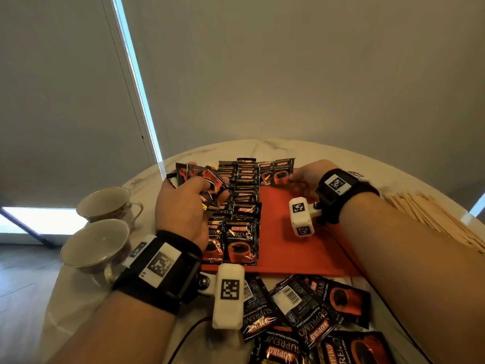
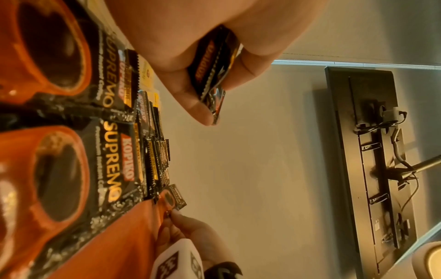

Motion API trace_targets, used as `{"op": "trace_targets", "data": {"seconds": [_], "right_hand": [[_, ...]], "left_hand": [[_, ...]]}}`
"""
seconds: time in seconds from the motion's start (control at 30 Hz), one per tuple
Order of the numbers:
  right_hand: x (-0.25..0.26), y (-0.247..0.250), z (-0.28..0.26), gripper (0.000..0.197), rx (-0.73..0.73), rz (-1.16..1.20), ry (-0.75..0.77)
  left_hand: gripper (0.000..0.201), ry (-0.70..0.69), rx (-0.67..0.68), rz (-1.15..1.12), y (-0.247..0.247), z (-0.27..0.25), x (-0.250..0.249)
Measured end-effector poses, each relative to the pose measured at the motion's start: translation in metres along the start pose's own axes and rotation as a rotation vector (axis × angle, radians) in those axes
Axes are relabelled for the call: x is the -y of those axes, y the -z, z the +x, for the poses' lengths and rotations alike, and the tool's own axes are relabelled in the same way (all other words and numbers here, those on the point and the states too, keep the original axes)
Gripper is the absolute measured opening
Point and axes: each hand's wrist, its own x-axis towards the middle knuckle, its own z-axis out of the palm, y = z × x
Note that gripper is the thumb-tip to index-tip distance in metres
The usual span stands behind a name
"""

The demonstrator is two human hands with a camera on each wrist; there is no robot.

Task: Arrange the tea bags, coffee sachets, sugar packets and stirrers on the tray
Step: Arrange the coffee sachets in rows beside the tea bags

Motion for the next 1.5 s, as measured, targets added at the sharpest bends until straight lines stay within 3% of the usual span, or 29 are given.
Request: {"op": "trace_targets", "data": {"seconds": [0.63,0.97,1.17,1.33,1.5], "right_hand": [[0.015,-0.021,0.002,0.004,0.019,-0.089,0.005],[0.011,-0.02,0.003,0.013,0.049,-0.078,0.008],[0.007,-0.017,0.011,0.006,0.025,-0.068,0.003],[0.009,-0.023,-0.004,0.006,0.17,-0.215,0.024],[0.016,-0.026,-0.012,0.009,0.187,-0.321,0.043]], "left_hand": [[0.028,0.021,0.018,0.013,0.001,0.005,-0.001],[0.03,0.028,0.028,0.021,0.002,0.005,0.0],[0.028,0.019,0.017,0.015,0.001,0.004,-0.001],[0.024,0.041,0.036,0.015,0.0,0.002,-0.002],[0.022,0.09,0.028,-0.047,-0.001,0.001,-0.003]]}}
